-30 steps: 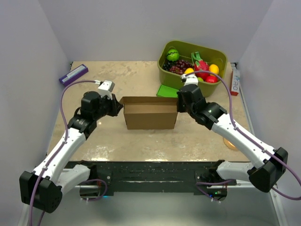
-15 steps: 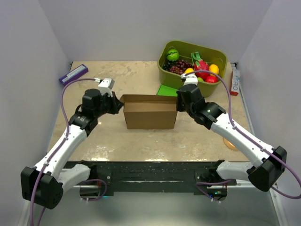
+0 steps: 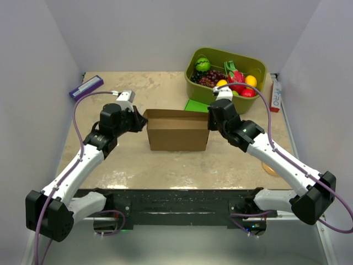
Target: Fold the paper box
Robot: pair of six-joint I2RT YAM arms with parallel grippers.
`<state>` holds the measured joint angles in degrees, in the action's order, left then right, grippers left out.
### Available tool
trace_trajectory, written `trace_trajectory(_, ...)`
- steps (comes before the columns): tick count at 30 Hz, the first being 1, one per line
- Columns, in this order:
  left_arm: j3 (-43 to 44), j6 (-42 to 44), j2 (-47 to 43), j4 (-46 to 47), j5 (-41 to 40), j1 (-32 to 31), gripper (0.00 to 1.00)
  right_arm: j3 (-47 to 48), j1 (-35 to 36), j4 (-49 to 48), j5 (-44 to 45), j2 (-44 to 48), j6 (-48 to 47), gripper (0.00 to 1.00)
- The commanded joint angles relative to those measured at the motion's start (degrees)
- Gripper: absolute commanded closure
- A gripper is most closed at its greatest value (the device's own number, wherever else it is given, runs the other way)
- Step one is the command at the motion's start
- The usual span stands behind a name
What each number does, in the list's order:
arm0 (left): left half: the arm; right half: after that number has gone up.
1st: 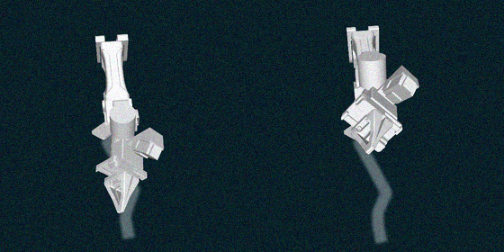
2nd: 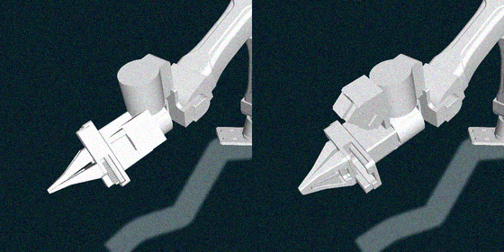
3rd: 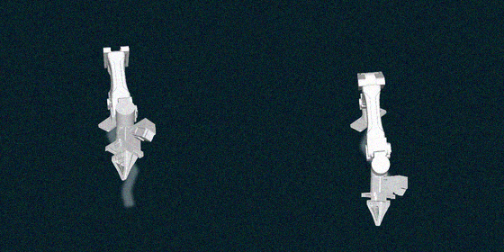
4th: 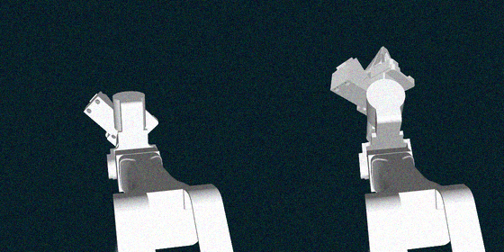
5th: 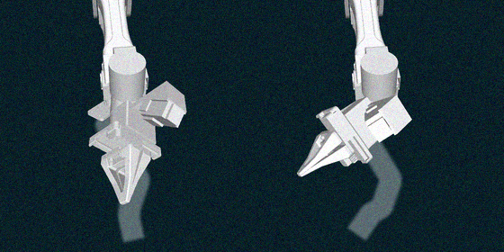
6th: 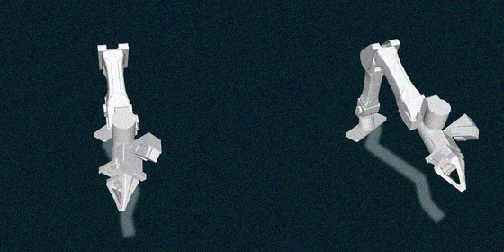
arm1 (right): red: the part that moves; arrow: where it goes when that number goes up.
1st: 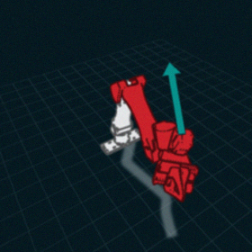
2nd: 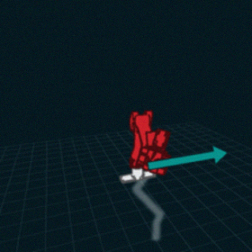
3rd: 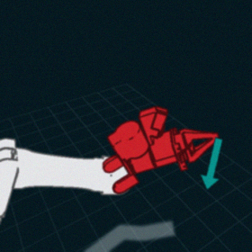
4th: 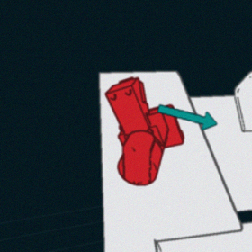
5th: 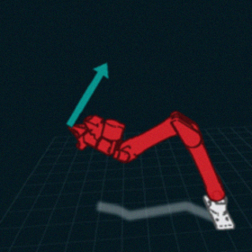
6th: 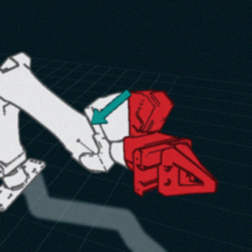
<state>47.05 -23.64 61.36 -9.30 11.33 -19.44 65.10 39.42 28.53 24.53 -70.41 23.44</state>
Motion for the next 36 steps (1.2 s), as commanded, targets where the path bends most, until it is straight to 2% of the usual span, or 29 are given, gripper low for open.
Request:
trace_trajectory(1, 1.82, -4.31, 0.33, 5.52, 1.77, -1.91, 1.0, -1.73, 0.31, 1.44, -1.33, 0.45, -0.24, 1.0)
trace_trajectory(9, 0.5, -6.42, 0.6, 7.37, -0.08, -3.4, 1.0, -2.87, 0.4, 0.91, -1.24, 1.24, -0.06, 1.0)
trace_trajectory(27, -4.68, -4.31, -1.42, 5.96, -18.79, -13.42, 1.0, -4.02, 0.66, 0.82, -0.98, 2.21, 0.64, 1.0)
trace_trajectory(36, -4.86, -3.87, 1.04, 4.21, -25.65, -19.32, 1.0, -4.1, 0.75, 1.52, -0.1, 2.91, 1.34, 1.0)
